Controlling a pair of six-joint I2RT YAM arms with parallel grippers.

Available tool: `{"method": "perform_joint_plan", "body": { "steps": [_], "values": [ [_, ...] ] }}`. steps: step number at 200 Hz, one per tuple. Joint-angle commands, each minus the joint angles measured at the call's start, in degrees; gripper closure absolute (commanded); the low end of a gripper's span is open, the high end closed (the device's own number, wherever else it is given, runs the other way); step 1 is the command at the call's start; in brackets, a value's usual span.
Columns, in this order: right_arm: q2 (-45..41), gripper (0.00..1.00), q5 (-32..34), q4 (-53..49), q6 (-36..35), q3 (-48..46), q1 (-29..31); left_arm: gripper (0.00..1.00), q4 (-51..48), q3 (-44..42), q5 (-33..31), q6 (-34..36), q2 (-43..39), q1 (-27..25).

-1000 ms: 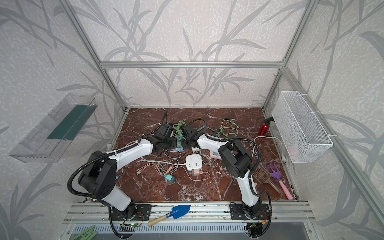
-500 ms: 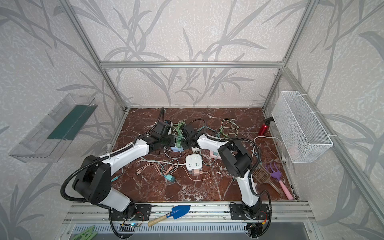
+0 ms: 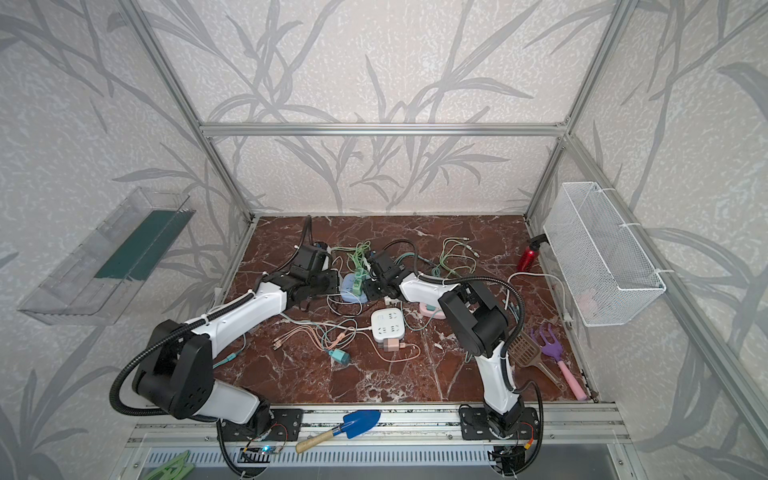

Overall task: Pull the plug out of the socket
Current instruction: 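Lift white charger away from blue strip with left gripper while right gripper holds strip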

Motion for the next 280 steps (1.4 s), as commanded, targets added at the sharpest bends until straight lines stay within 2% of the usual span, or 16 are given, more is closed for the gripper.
{"method": "perform_joint_plan", "body": {
  "steps": [1, 82, 158, 196, 217, 280],
  "values": [
    [-1.35, 0.42, -1.9, -0.56, -1.68, -2.24, 0.25, 0.83, 0.63, -1.6, 0.59, -1.14, -3.16, 2.18],
    [-7.32, 0.31, -4.01, 8.76, 0.16, -8.67, 0.16, 0.82, 6.38, -8.61, 9.0, -6.81, -9.71, 12.0],
    [-9.15, 0.29, -4.74, 9.26, 0.86, -10.13, 0.16, 0.81, 9.84, -13.34, 12.01, -11.47, -12.95, 20.06],
    [-9.47, 0.29, -5.16, 9.43, 1.23, -10.13, 0.16, 0.81, 12.89, -13.96, 14.24, -12.99, -12.47, 23.64],
    [-9.74, 0.29, -5.26, 9.42, 1.23, -10.36, 0.17, 0.8, 17.06, -15.09, 17.56, -14.84, -11.69, 25.21],
    [-10.59, 0.29, -5.49, 9.46, 1.3, -11.21, 0.16, 0.8, 28.05, -18.53, 25.29, -20.0, -4.11, 28.46]
  ]
}}
